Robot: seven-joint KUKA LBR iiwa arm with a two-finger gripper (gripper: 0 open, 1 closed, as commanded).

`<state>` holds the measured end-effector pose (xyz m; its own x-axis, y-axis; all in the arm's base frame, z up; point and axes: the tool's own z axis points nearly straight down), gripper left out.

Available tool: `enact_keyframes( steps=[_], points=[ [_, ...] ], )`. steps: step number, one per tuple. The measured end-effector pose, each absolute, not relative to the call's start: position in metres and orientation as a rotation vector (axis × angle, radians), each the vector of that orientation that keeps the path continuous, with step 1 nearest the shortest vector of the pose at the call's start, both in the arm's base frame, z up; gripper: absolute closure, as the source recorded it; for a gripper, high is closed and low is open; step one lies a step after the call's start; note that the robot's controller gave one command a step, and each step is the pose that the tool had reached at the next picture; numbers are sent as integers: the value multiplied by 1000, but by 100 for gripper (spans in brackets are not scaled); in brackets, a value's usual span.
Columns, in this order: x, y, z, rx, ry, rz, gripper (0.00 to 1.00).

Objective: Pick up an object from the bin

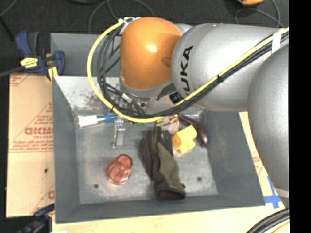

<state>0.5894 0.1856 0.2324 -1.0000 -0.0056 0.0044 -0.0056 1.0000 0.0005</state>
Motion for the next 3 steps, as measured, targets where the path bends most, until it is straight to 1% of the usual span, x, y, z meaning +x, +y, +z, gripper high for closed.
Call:
enact_keyframes(
  steps=[1, 2, 3],
  points=[
    [590, 184, 237, 3, -3144, -2, 0],
    [563, 179, 226, 94, -3147, -2, 0],
    [538, 147, 196, 378, -3123, -3, 0]
  ],
)
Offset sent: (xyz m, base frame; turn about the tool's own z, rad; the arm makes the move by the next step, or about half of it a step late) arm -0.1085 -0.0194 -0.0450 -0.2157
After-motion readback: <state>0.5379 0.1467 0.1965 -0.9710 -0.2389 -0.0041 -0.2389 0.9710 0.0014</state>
